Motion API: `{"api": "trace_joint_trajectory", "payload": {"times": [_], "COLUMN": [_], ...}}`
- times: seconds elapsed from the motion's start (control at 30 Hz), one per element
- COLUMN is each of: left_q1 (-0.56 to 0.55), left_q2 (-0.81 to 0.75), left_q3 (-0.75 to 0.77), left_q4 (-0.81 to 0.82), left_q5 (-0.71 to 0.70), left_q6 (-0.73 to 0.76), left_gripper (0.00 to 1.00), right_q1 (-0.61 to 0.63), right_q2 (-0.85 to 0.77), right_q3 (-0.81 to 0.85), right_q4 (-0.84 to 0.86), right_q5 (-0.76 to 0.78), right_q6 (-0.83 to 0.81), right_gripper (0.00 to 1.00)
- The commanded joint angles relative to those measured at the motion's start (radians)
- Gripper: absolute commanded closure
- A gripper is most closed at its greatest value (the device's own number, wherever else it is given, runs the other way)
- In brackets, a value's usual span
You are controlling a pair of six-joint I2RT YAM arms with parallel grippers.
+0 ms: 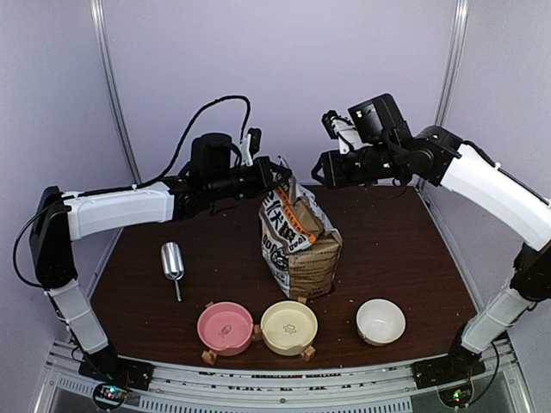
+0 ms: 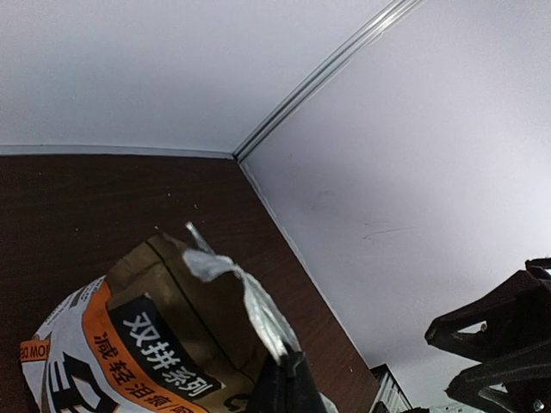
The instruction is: Serve the pet food
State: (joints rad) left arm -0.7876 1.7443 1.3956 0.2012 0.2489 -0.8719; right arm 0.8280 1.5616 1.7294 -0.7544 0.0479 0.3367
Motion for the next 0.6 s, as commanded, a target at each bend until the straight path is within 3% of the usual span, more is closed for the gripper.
{"api": "trace_joint_trajectory", "payload": {"times": [0.0,0.4,0.57], "left_q1": [-0.078,-0.085,-0.087], "left_q2": [-0.085,-0.249,-0.264], "left_q3": [0.008,-0.077,-0.085], "left_q4": [0.087,-0.009,-0.047], "left_q5": [0.091,0.006,-0.006], "left_q6": [0.029,0.102,0.100], "left_gripper": [1.00,1.00,1.00], "right_q1": [0.038,0.093,0.099], "right_q2": [-0.020,0.051,0.051], "right_q3": [-0.015,0.036,0.023], "right_q4": [0.055,0.073,0.092], "right_q5": [0.024,0.022,0.015], "right_q6": [-0.009,-0.029,-0.021], "right_gripper": [0.64,0.64,0.59]}}
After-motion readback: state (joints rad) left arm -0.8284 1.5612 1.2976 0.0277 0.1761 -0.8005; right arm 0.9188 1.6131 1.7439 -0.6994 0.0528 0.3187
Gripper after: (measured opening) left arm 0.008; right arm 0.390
